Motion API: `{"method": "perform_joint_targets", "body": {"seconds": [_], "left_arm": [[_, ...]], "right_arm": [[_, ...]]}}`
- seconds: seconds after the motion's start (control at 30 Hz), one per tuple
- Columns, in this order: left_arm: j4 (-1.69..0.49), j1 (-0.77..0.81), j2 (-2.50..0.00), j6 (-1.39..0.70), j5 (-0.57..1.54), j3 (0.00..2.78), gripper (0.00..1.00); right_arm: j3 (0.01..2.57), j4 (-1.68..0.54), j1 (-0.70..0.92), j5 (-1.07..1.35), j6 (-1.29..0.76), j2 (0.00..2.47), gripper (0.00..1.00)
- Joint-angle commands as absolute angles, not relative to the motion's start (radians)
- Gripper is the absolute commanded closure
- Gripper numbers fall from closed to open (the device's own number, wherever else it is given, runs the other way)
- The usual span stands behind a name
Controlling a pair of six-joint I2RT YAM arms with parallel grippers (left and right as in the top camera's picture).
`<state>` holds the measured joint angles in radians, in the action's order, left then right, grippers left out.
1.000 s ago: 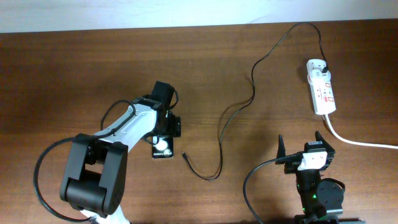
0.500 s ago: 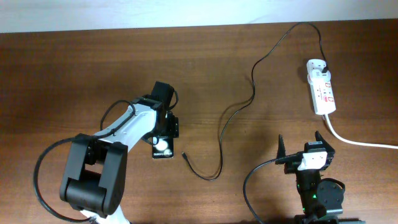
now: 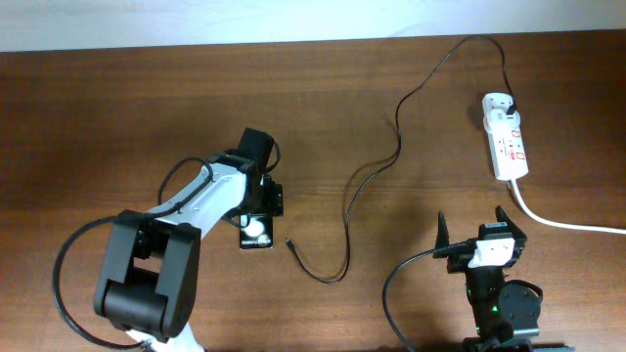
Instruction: Plug charger to phone and switch on socket
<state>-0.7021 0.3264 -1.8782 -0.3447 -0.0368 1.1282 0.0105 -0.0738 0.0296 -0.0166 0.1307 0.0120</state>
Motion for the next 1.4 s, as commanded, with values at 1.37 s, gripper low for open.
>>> {"method": "perform_joint_targets", "body": {"seconds": [1.37], "left_arm": [[-0.698,0.327,-1.898,-0.347,-0.002,1.098,0.00]], "right_arm": [[0.006,-0.081,0.038,-0.008,0.126,0.006,0.01]]}}
